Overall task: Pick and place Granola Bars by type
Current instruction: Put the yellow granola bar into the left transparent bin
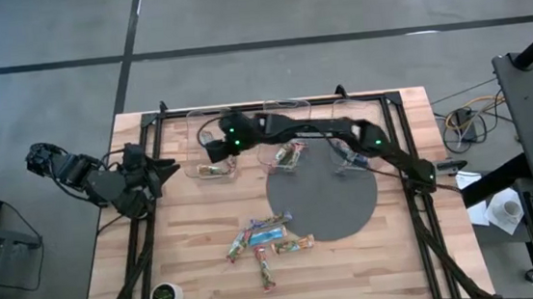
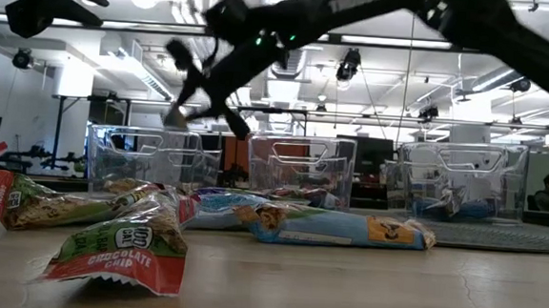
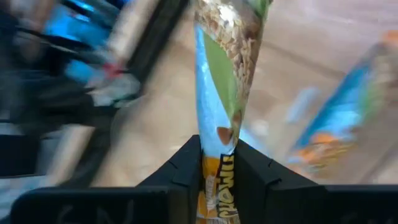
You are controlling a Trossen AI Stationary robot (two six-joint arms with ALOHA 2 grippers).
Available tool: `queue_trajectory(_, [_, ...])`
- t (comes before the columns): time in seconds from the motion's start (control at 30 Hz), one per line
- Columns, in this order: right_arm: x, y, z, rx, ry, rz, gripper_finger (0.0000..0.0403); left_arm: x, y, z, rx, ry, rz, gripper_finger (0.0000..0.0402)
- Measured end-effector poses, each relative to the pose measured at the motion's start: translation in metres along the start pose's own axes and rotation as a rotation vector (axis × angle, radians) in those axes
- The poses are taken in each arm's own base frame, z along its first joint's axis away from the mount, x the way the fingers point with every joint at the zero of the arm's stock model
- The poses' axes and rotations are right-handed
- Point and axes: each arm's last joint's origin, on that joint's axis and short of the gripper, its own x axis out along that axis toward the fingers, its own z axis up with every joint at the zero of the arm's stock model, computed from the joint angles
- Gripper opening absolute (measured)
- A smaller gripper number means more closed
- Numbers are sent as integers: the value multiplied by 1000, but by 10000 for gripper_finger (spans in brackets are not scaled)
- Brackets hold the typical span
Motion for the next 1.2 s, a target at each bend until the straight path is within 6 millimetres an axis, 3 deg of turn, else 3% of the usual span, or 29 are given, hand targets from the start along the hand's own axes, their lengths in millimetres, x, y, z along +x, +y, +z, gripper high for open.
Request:
queue_trajectory(0.17, [12, 2, 4, -65, -5, -8, 116, 0, 0, 0, -6, 13, -8, 142])
queue_trajectory(0.37, [2, 6, 2, -67, 30, -13, 187, 0, 0, 0, 0, 16, -9, 142])
queue_trajectory(0.5, [-11, 16, -6, -201, 97, -23, 221, 0, 0, 0, 4, 15, -9, 142])
queue_trajectory(0.7, [-64, 60, -65, -638, 330, -76, 240, 0, 0, -1, 8, 17, -7, 142])
queue_trajectory(0.93, [-100, 75, -151, -1116, 691, -255, 234, 0, 2, -2, 29, 26, 6, 142])
queue_trajectory(1.07, [-104, 83, -181, -1227, 758, -228, 229, 0, 3, -3, 38, 29, 12, 142])
queue_trajectory(1.2, [-102, 84, -192, -1163, 736, -246, 226, 0, 3, -3, 45, 33, 18, 142])
